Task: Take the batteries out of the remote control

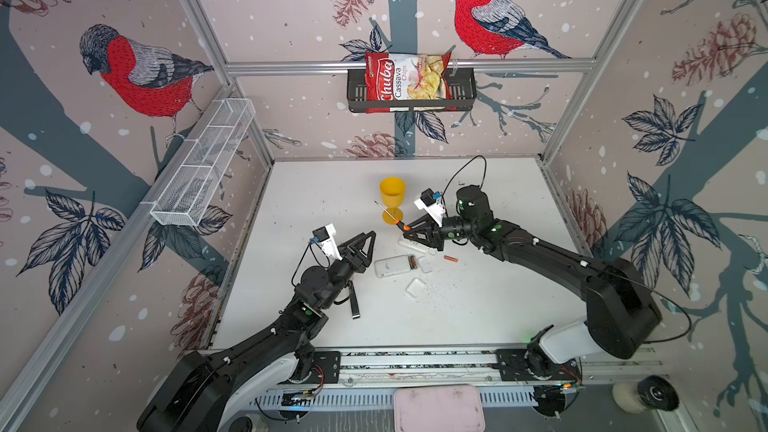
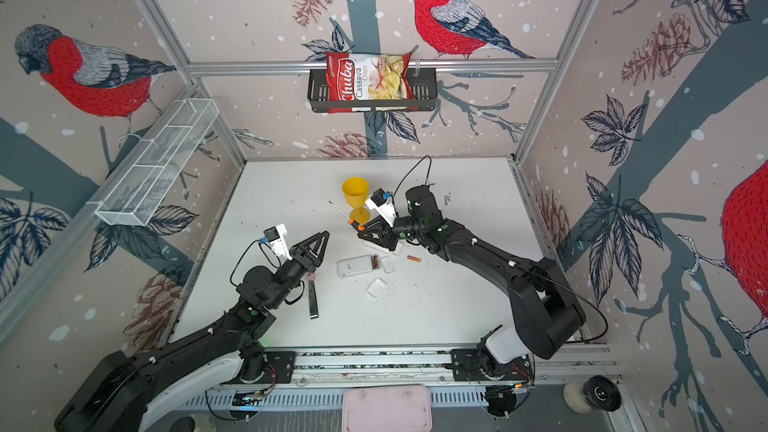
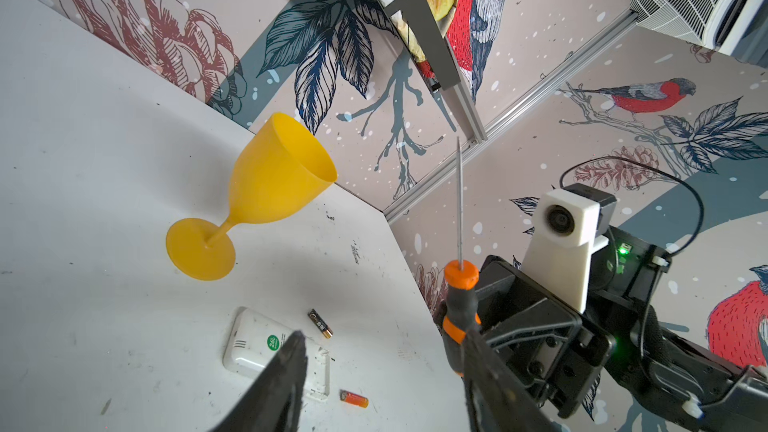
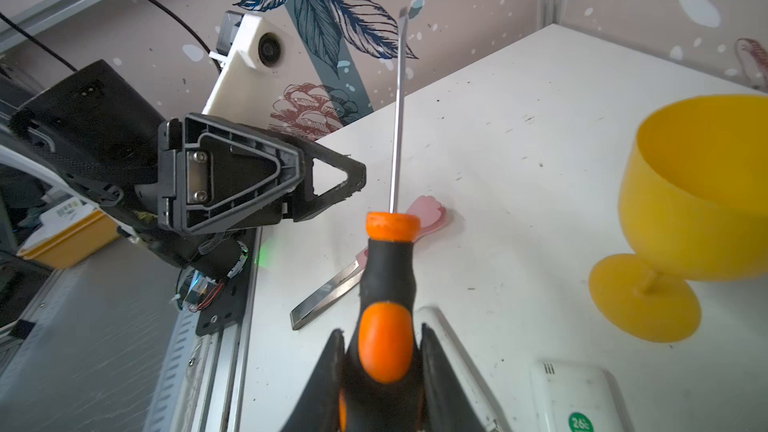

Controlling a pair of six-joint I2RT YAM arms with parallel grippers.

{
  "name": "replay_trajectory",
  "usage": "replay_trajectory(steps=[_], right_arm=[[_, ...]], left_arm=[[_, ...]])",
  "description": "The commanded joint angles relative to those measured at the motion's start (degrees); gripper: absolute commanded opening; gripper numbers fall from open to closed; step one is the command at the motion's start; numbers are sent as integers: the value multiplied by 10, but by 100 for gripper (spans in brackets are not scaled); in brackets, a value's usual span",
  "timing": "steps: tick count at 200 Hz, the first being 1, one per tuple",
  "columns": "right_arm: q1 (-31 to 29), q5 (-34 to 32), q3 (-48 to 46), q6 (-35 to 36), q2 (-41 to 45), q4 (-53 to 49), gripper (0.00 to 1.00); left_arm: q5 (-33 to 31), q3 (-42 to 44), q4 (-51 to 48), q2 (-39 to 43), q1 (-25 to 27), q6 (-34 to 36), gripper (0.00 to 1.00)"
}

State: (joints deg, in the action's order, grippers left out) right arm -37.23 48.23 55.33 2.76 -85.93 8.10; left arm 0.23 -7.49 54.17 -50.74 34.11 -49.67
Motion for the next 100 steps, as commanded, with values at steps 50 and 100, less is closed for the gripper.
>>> replay_trajectory(steps=[50,100], right_arm=[[21,100,36,-8,-43,-9,0],[34,107,70,-1,-75,-19,0]], left_arm=[[2,-8,60,-15,-3,10,59],[20,-50,114,-99,-17,-34,54]])
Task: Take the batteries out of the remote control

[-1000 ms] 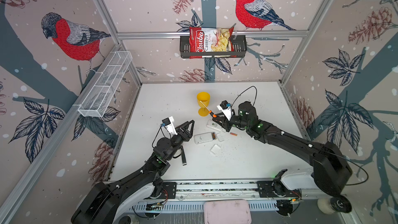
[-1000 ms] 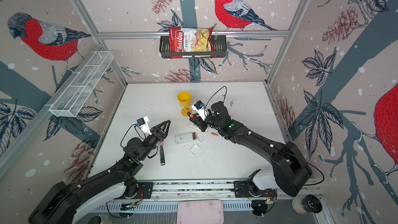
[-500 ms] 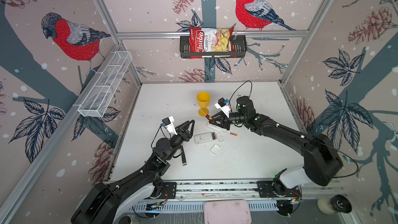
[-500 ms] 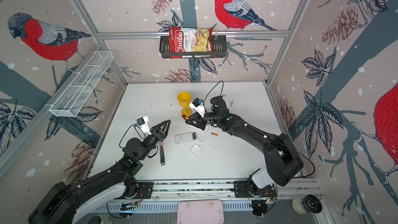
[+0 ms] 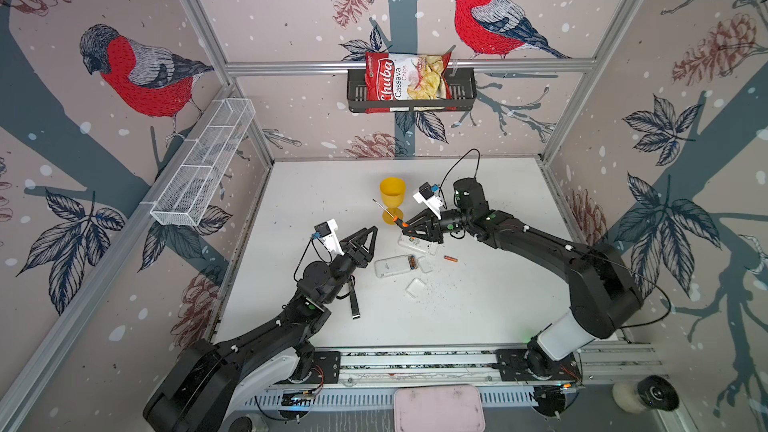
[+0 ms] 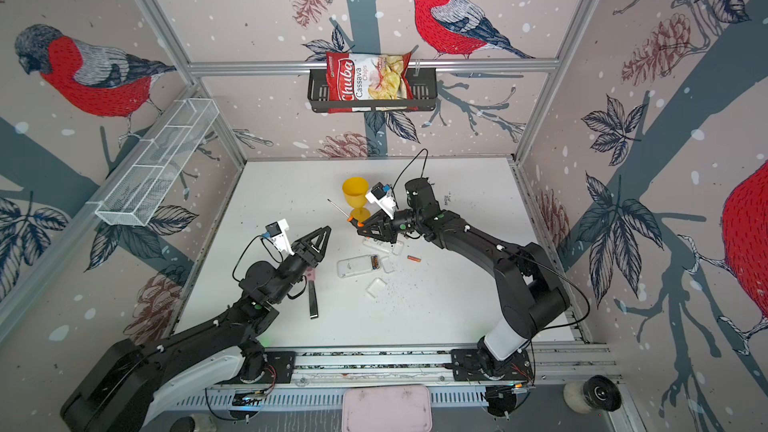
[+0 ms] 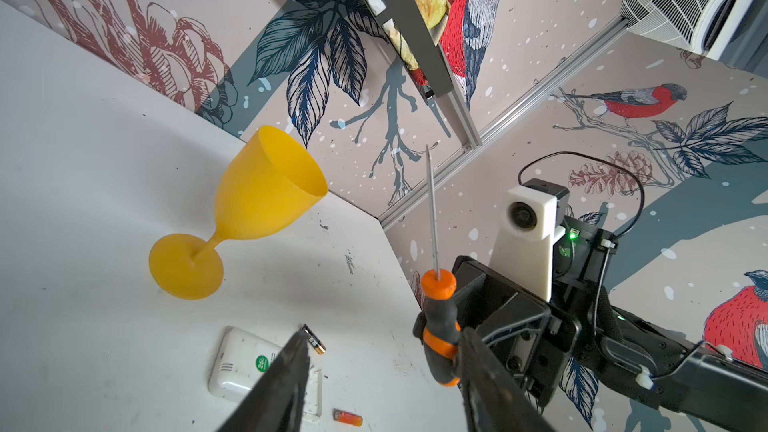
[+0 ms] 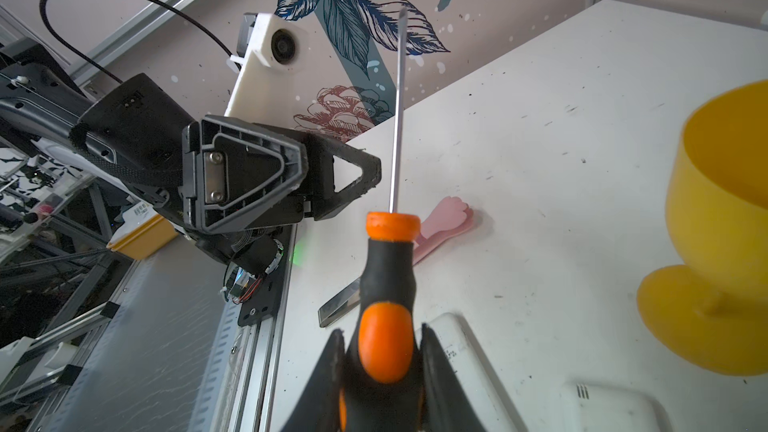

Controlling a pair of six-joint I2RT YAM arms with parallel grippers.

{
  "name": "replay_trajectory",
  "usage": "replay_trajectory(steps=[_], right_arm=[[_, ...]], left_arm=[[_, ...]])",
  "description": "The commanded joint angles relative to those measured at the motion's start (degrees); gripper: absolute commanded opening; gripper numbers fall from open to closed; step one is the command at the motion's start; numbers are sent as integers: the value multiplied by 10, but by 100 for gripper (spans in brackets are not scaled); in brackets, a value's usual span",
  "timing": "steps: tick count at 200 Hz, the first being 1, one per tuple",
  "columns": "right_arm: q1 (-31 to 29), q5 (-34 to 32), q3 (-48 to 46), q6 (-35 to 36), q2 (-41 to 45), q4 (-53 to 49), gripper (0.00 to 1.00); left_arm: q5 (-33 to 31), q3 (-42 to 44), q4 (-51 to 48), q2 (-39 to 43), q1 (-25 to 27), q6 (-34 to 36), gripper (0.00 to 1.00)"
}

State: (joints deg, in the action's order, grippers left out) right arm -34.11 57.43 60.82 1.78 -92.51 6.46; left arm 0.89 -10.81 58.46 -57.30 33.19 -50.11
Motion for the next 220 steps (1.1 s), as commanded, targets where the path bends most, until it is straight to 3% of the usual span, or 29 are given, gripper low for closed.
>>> replay_trajectory(steps=[1,57,148,201,220], right_arm=[[3,14,16,9,-9,-4,0],[7,-40,36,27,-19,-14,0],[19,-33,57,48,-36,-35,0],[19,-44,56,53,-43,-36,0],[19,-52,53,56,-41,-36,0]], left_arm=[[14,-18,73,-36,-8,-31,53],[16,-87,112,-129,-11,-51,49],[31,-166,139,-242,-12,-63,44],[47,-197,151,-286,-14,-75,28],[51,-198,153,-296,-15,-80,18]])
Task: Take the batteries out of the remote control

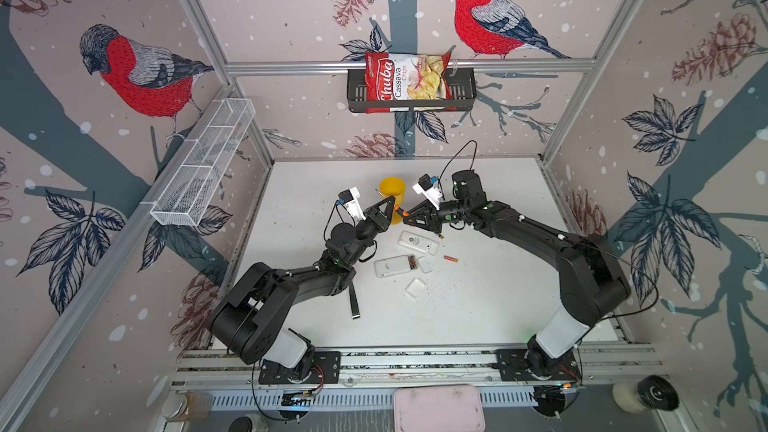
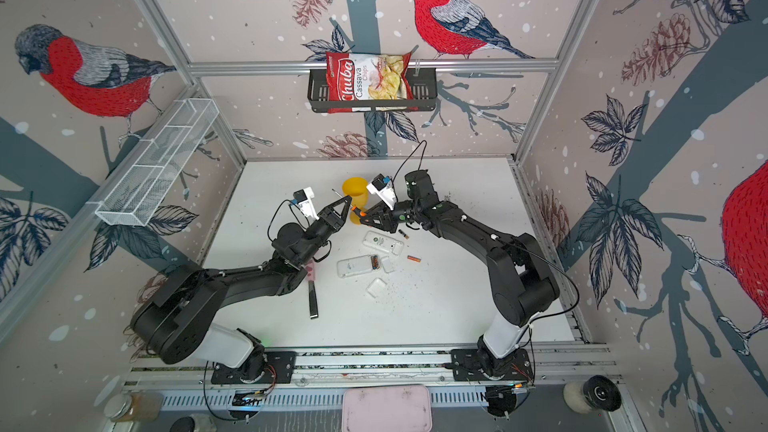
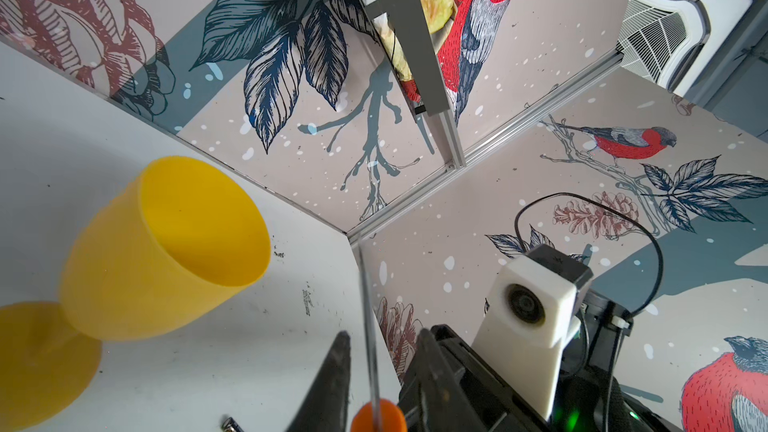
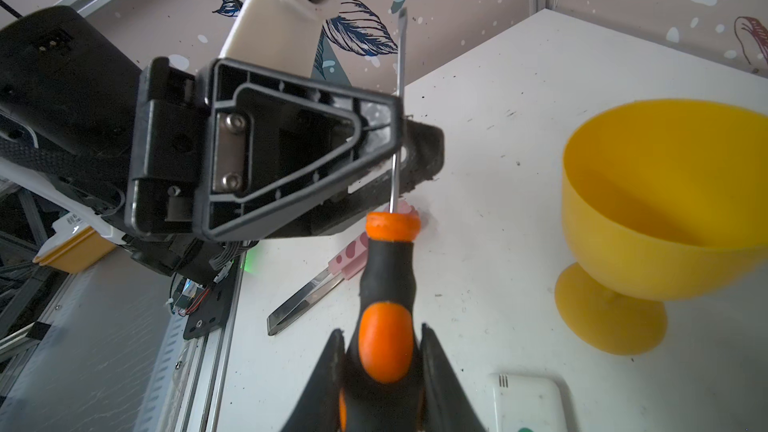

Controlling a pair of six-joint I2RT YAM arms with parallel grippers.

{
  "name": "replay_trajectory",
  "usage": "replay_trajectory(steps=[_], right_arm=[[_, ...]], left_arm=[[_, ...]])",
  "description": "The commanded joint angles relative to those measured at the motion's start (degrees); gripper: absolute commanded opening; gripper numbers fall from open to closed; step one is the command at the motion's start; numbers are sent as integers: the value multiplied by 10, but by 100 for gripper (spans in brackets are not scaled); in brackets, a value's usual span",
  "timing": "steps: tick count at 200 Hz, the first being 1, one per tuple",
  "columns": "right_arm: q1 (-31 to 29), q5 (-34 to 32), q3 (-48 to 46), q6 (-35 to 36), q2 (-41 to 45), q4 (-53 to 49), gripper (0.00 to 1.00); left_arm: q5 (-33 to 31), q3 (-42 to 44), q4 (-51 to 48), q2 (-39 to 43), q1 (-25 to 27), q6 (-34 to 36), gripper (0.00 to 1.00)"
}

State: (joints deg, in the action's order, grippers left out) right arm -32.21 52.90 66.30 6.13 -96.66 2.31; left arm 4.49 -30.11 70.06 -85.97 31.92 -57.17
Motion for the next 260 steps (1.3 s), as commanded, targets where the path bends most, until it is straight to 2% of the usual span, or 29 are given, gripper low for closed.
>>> replay_trajectory(steps=[1,29,45,52,73,103,132,162,190,214,230,251,260], right_arm=[[0,-7,-2,12,1,6,0],[0,-19,-11,7,5,16,0],[1,-24,-18,1,8,26,0],[1,-27,-21,-3,10,32,3],[2,-37,-32,-17,21,53,20],[4,-64,-74,-60,51,128,65],[11,-68,-156,-156,87,280,82],[18,-66,-235,-334,91,499,86],[12,-120,-309,-478,80,719,95],[0,-104,-290,-558,31,796,95],[-1,-91,-281,-638,-14,900,95],[1,-81,-250,-758,-84,1032,90],[0,-82,-235,-793,-107,1046,86]], left_arm=[[15,-5,37,-10,-3,-10,18],[18,7,64,-20,-2,-24,0],[21,10,73,-24,-2,-30,0],[22,11,75,-23,-2,-32,0],[18,18,84,-20,-2,-42,0],[6,21,78,-6,-2,-56,0],[-5,15,63,12,-2,-57,0],[-19,15,70,22,4,-52,0],[-10,7,87,15,9,-55,0],[-4,4,108,6,12,-58,0],[6,0,119,0,12,-57,0],[14,-3,130,-3,11,-50,0],[15,-3,129,-2,10,-45,0]])
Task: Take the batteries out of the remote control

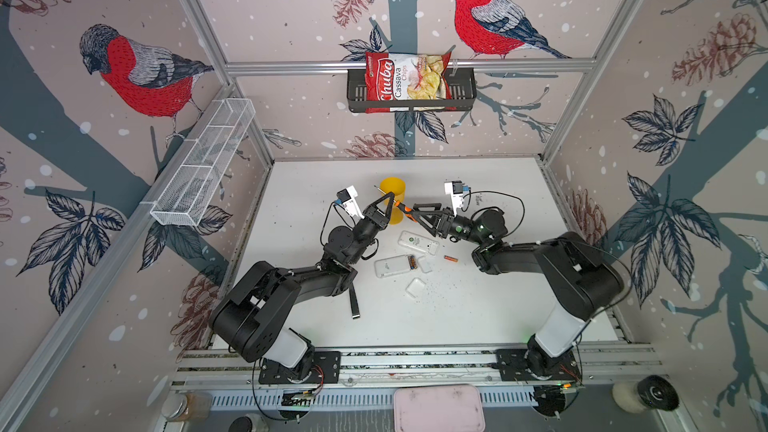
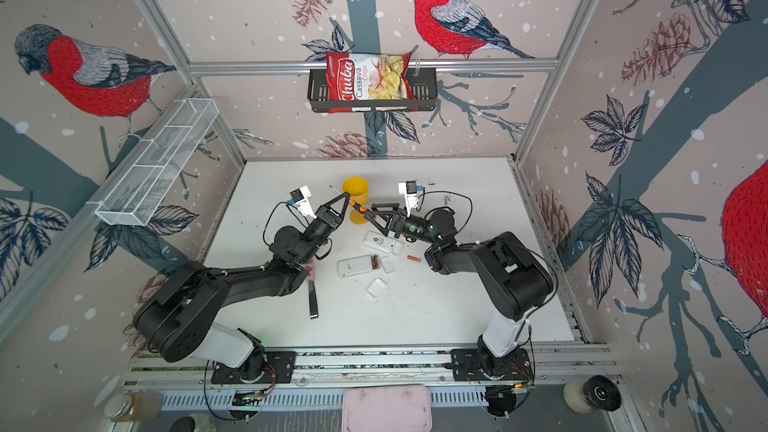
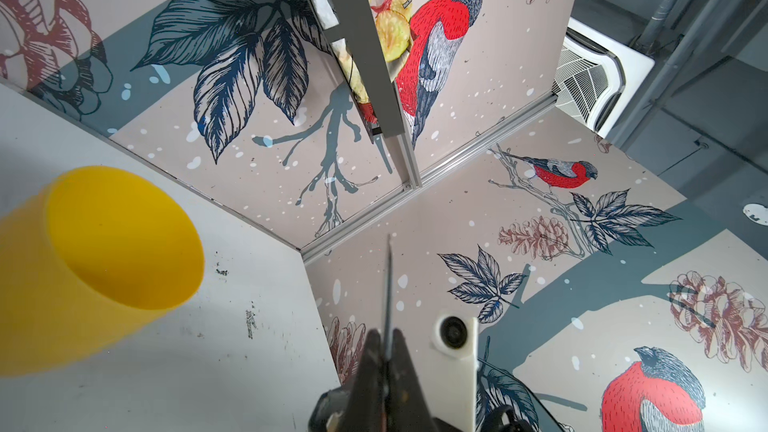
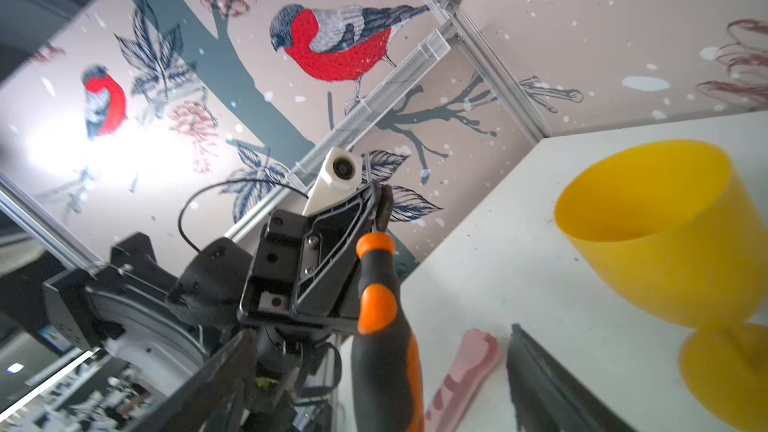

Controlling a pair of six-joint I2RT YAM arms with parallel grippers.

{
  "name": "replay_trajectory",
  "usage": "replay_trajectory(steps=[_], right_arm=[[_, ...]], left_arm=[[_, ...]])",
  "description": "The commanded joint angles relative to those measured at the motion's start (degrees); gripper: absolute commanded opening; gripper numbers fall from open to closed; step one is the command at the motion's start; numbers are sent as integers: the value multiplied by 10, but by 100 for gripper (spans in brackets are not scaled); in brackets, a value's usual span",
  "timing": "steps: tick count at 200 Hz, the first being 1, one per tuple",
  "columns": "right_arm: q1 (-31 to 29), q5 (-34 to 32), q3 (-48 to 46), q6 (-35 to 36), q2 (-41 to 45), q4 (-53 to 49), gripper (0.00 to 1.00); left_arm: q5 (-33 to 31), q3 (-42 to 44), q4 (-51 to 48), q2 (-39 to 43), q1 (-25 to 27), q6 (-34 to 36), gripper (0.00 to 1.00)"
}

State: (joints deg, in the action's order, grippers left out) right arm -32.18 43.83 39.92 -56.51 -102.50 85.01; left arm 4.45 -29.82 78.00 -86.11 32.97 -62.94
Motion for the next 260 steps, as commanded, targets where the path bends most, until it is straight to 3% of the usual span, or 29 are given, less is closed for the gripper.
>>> replay_trajectory(steps=[1,166,236,260], right_arm=[[0,9,30,-168,-51,220,86],[-35,12,102,-172,-68,156,62],[-39,7,106,-178,-72,154,46],[-38,0,101,-178,-72,157,36]], left_arm=[[15,-7,50,0,0,13,0],[18,-26,72,-37,-14,21,0],[1,-12,103,-49,-13,18,0],[0,-10,111,-52,-10,18,0]])
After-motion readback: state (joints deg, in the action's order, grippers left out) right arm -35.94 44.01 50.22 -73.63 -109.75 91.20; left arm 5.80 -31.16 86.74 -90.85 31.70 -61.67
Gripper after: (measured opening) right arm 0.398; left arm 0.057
